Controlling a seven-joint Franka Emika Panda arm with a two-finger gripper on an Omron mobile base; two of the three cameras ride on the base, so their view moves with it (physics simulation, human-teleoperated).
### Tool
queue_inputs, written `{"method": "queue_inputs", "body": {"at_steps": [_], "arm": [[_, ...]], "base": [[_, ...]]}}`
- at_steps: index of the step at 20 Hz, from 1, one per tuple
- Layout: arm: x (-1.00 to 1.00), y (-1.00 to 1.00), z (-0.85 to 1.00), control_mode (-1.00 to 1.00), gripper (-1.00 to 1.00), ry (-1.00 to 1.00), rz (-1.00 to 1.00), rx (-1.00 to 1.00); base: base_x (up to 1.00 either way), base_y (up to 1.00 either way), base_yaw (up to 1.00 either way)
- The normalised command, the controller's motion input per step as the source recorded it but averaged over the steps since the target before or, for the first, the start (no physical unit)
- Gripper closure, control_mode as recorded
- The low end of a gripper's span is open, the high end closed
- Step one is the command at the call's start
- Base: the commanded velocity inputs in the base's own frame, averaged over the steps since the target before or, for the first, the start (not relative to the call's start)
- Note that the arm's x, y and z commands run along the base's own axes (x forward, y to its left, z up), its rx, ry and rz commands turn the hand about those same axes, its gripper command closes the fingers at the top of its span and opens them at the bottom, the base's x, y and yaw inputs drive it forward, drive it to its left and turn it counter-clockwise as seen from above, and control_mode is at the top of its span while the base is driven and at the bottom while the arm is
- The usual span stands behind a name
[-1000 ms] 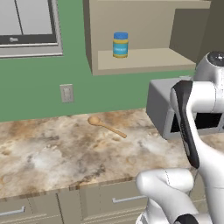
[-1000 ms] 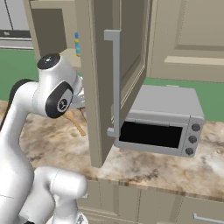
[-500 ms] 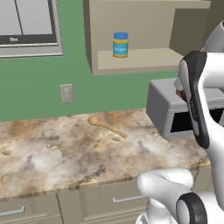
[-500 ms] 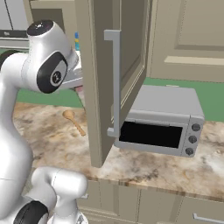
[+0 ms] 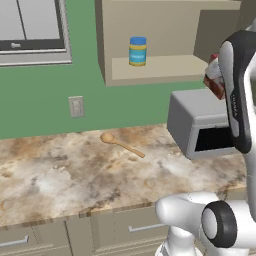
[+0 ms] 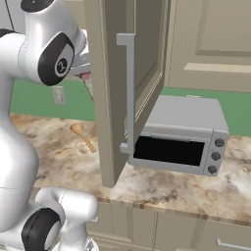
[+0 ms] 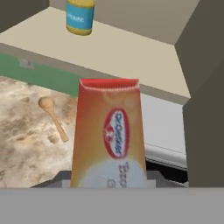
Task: Pick the boxed food and jam from the counter and place them in the cabinets closest to them.
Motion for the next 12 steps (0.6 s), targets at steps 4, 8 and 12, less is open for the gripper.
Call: {"method": "queue_inputs", "body": {"at_steps": [4, 8, 12], "arm": [[0.0, 0.03, 0.23, -1.0, 1.0, -0.18, -0.01, 0.08], [0.0, 0.06, 0.12, -1.0, 1.0, -0.16, -0.04, 0.08], [0.02, 0.08, 0.11, -1.0, 1.0, -0.13, -0.05, 0.07]], "base": [[0.0, 0.0, 0.0], [0.0, 0.0, 0.0], [0.0, 0.0, 0.0]]}}
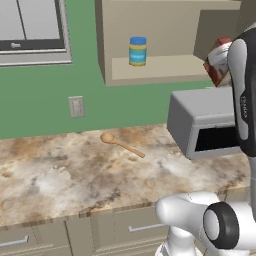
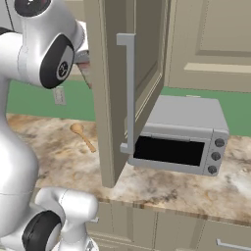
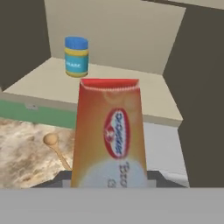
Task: Pick the boxed food and jam from the counter and place them in the cabinets closest to them.
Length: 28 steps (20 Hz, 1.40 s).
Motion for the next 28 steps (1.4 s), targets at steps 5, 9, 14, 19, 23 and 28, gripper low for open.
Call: {"method": "queue_inputs", "body": {"at_steps": [5, 9, 14, 19, 23, 28], "arm": [[0.11, 0.19, 0.03, -1.0, 1.0, -0.07, -0.11, 0.05], [0.21, 0.19, 0.0, -1.0, 1.0, -0.01, -0.12, 0.03], [0.31, 0.17, 0.0, -1.0, 1.0, 0.0, -0.1, 0.03], [0.39, 0.06, 0.01, -1.0, 1.0, 0.02, -0.04, 0.06], [0.41, 0.01, 0.02, -1.0, 1.0, 0.06, -0.02, 0.07], [0.44, 0.0, 0.01, -1.0, 1.0, 0.07, 0.0, 0.07]], "base": [[0.0, 0.0, 0.0], [0.0, 0.0, 0.0], [0.0, 0.0, 0.0], [0.0, 0.0, 0.0], [0.0, 0.0, 0.0], [0.0, 0.0, 0.0]]}}
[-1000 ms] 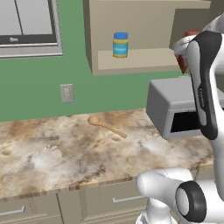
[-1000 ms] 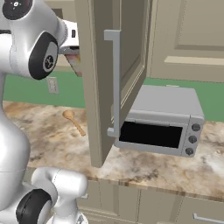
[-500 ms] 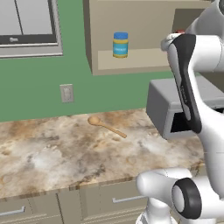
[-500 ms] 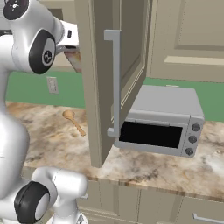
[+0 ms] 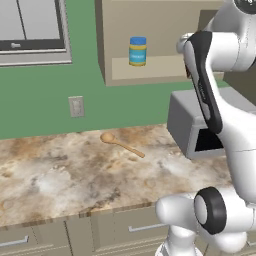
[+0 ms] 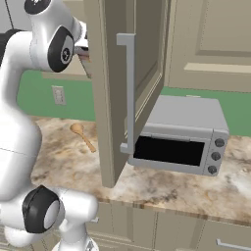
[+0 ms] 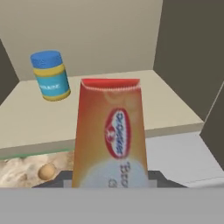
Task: Pick the boxed food and jam from the counter and place them in the cabinets closest to them.
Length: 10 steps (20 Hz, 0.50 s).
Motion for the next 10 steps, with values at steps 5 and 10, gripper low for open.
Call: {"method": "queue_inputs", "body": {"at_steps": [5, 10], "arm": [[0.43, 0.0, 0.0, -1.0, 1.0, 0.05, 0.0, 0.04], [0.45, 0.0, 0.0, -1.0, 1.0, 0.02, 0.0, 0.01]], "base": [[0.0, 0.0, 0.0], [0.0, 0.0, 0.0]]}}
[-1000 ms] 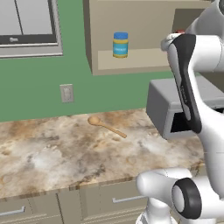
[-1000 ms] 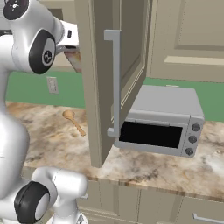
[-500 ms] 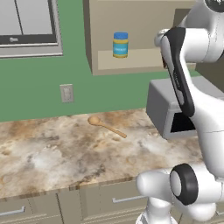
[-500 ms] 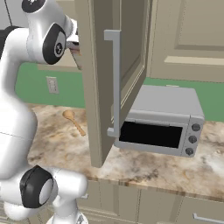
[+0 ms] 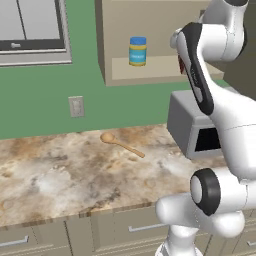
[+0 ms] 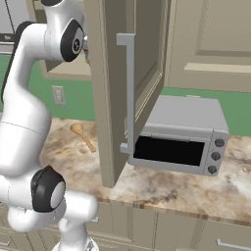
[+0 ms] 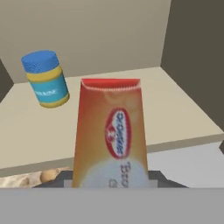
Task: Pick the boxed food and jam from the counter and place them in the cabinets closest to them.
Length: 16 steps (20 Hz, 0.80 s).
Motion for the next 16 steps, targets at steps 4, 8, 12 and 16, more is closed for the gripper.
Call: {"method": "queue_inputs", "body": {"at_steps": [4, 8, 12, 16], "arm": [[0.34, 0.0, -0.12, -1.0, 1.0, 0.02, 0.0, 0.0], [0.29, 0.0, -0.23, -1.0, 1.0, 0.03, 0.0, 0.0], [0.34, 0.0, -0.15, -1.0, 1.0, 0.02, 0.0, 0.0], [0.49, 0.0, -0.01, -1.0, 1.0, 0.0, 0.0, 0.0]], "base": [[0.0, 0.0, 0.0], [0.0, 0.0, 0.0], [0.0, 0.0, 0.0], [0.0, 0.0, 0.0]]}}
